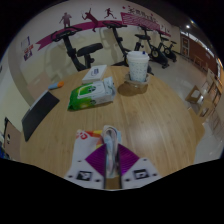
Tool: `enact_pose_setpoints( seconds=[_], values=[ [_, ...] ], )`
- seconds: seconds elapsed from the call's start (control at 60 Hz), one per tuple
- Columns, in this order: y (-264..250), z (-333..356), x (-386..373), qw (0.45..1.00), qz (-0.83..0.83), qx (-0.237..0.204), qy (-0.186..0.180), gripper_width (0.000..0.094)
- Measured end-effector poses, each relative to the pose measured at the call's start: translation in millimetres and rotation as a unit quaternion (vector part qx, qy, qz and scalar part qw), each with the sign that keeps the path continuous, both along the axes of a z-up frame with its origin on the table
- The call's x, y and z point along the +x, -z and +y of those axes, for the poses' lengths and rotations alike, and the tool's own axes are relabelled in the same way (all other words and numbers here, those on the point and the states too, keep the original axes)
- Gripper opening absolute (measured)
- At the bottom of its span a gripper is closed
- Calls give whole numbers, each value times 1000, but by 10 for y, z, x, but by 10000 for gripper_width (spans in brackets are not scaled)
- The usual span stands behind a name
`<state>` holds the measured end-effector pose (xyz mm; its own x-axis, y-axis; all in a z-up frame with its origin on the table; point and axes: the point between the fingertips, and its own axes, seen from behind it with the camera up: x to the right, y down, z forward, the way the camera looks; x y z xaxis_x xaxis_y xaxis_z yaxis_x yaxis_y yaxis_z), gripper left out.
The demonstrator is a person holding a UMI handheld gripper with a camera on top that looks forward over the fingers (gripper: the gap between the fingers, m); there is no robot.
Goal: Fold towel
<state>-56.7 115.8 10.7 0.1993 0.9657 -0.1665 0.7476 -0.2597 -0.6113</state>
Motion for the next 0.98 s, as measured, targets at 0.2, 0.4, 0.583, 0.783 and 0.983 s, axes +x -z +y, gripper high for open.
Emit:
enact_pose_setpoints(
  seconds=[0.2, 0.4, 0.583, 0.783, 0.983],
  values=[
    [-381, 283, 265, 998, 15, 59, 5, 852],
    [-1466, 340, 1122, 994, 38, 100, 0, 845],
    [-2095, 358, 2019, 993, 38, 115, 13, 858],
    [-2284, 448, 2461, 991, 49, 121, 24, 858],
    [-2241, 488, 2671, 992, 47, 120, 16, 855]
  ],
)
